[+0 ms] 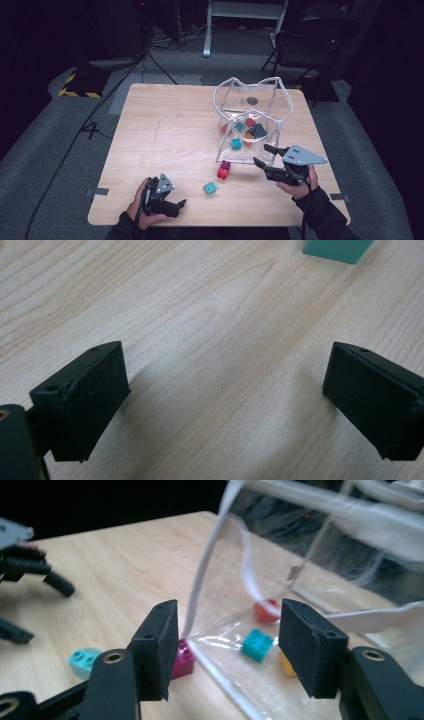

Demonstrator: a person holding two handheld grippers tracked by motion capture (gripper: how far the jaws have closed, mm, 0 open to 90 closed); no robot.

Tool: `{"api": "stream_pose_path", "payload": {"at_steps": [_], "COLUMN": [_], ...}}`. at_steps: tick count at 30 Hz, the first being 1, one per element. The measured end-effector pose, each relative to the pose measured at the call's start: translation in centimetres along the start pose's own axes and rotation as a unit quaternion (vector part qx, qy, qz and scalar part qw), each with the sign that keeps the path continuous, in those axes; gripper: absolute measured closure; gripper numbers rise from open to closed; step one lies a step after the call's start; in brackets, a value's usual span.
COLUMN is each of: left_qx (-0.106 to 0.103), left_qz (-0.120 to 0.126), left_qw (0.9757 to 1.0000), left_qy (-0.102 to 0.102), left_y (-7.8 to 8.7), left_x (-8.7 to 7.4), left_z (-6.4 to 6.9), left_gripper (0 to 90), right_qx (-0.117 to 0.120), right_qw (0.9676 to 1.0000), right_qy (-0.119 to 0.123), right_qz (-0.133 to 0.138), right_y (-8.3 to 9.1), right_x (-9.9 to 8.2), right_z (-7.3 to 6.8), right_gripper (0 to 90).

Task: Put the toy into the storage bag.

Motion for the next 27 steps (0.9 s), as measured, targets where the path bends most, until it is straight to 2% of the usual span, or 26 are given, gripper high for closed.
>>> {"api": "stream_pose_path", "payload": {"at_steps": [6, 10, 17, 23, 27], "left_qx": [0.000, 0.000, 0.000, 0.000, 0.000], "left_qz": [0.000, 0.000, 0.000, 0.001, 0.001], "left_qw": [1.0000, 1.0000, 1.0000, 1.0000, 1.0000], "left_qy": [0.000, 0.000, 0.000, 0.000, 0.000], "left_y": [0.0, 0.0, 0.0, 0.0, 0.0], "left_x": [0.0, 0.0, 0.0, 0.0, 0.0], "left_z": [0.0, 0.0, 0.0, 0.0, 0.0], "left_gripper": [4.7, 4.7, 4.7, 4.8, 4.8], "right_qx": [0.045, 0.058, 0.064, 0.071, 0.071], "right_qw": [0.9987, 0.9972, 0.9947, 0.9938, 0.9927], "right_qy": [0.011, 0.017, 0.018, 0.009, 0.019], "right_qz": [-0.023, -0.045, -0.078, -0.084, -0.096], "right_y": [-2.9, -4.9, -7.9, -9.1, -10.0], "right_x": [-1.5, -2.4, -3.8, -4.1, -4.4], "right_z": [-2.5, -3.4, -3.8, -3.7, -3.9], "right_gripper": [41.9, 42.7, 44.5, 44.8, 44.7]}}
Point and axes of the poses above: each handheld gripper's, and its own axes: y roughly backward along the jaws, x roughly out of its top, z roughly to its right, the point moved 1 cm from there along -y, roughly forward along the jaws, and after that the axes turned 11 degrees about y, right-handed, at the moved point
